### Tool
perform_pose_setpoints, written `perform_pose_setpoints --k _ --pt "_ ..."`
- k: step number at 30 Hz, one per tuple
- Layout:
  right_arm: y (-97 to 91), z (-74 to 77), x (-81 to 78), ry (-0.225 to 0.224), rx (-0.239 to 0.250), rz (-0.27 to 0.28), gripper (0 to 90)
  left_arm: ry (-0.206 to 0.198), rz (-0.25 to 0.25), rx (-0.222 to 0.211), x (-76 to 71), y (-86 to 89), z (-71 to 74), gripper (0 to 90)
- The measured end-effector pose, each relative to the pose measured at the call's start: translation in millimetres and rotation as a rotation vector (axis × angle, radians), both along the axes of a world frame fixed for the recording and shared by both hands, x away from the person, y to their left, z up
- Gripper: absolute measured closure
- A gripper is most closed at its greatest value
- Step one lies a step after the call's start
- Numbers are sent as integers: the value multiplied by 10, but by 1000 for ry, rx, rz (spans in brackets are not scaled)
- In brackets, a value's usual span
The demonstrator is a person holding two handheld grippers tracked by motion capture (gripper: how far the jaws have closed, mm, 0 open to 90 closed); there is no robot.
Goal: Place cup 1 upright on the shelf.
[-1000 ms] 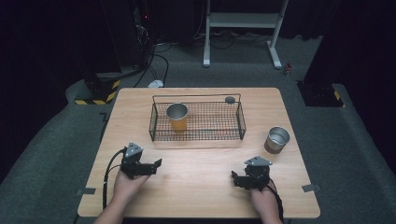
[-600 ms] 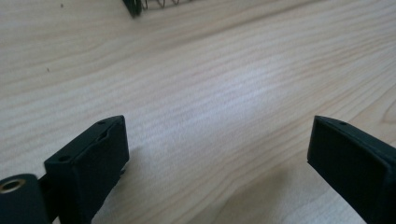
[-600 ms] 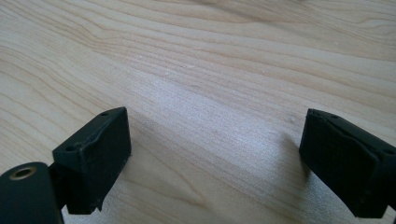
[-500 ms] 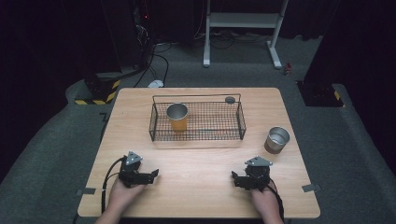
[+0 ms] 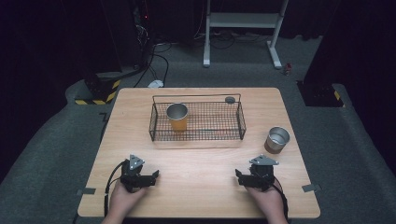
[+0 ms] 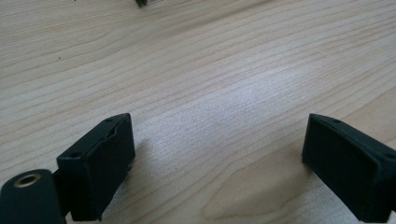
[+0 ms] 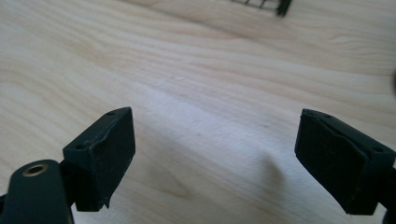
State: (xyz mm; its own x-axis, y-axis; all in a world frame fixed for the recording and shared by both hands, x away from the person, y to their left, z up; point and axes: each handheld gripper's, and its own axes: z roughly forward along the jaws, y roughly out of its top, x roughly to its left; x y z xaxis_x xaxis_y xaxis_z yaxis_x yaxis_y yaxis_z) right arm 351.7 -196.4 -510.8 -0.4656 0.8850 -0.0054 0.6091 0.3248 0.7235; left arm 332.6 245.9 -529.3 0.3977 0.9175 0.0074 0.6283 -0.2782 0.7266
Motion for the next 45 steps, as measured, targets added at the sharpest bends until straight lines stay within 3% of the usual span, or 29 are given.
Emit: perform_pose_setpoints --k 14,19,24,26,32,40,45 --pt "-112 92 0 -76 14 -28 133 1 -2 -3 0 1 -3 102" --pt "-141 162 53 -88 43 -54 137 0 -5 -4 5 2 -3 101" --pt "-75 214 144 -74 31 -44 138 1 -6 -6 7 1 -4 99" --pt "-41 260 200 -68 0 -33 138 1 -6 -6 9 1 -4 99" --pt "91 421 328 -117 10 -13 144 -1 -5 -5 12 -1 -5 96" --pt "24 395 308 -171 55 -24 189 -5 -5 -3 6 -5 -5 102" --pt "-34 357 277 -169 46 -46 186 -2 -22 0 23 -10 -4 99"
